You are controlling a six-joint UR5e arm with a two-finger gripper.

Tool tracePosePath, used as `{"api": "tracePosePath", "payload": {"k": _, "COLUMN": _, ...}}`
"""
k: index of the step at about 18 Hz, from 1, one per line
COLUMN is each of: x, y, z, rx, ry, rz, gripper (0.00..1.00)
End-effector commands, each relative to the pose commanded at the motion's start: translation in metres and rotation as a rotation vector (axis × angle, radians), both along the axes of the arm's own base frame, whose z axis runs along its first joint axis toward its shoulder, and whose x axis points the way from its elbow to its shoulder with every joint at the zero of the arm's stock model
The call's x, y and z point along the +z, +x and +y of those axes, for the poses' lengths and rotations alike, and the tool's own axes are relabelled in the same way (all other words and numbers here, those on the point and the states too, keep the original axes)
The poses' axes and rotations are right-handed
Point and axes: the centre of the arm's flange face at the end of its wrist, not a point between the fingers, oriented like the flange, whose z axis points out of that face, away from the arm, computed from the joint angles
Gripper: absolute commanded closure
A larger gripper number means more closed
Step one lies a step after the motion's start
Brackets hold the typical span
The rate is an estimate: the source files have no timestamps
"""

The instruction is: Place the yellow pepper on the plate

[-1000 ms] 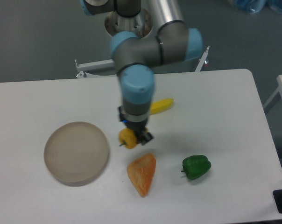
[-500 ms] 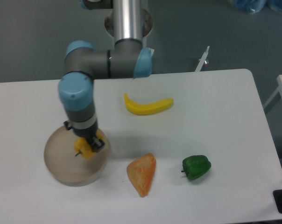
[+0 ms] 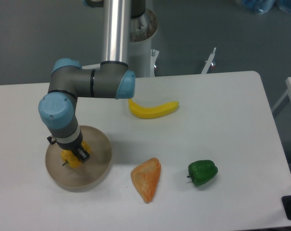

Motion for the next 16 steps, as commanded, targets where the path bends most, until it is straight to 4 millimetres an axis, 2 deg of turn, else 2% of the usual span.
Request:
{"api": "tracePosePath", "payload": {"k": 5, "x": 0.029, "y": -0.010, "z": 0.000, "rx": 0.000, "ry": 0.041, "rz": 0.022, "gripper": 0.00}}
{"api": "tracePosePath", "payload": {"k": 8, "x": 0.092, "y": -0.092, "z": -0.030, "rx": 0.060, "ry": 0.091, "rz": 0.041, "gripper": 0.00}}
{"api": "tracePosePath", "payload": {"k": 9, "x": 0.103, "y": -0.118, "z": -0.041, "rx": 0.057, "ry": 0.086, "rz": 0.041, "gripper": 0.00}}
{"api": "tracePosePath", "payload": {"k": 10, "x": 0.112, "y": -0.149, "z": -0.057, "rx": 0.034, "ry": 0.065, "rz": 0.037, "gripper": 0.00}}
{"api": "tracePosePath", "payload": {"k": 13, "x": 0.130, "y": -0.209, "z": -0.091, "rx": -0.021, "ry": 0.031, "rz": 0.027, "gripper": 0.00}}
{"api": "tracePosePath", "payload": {"k": 16, "x": 0.135, "y": -0.259, "z": -0.118, "rx": -0.090, "ry": 0.022, "rz": 0.022, "gripper": 0.00}}
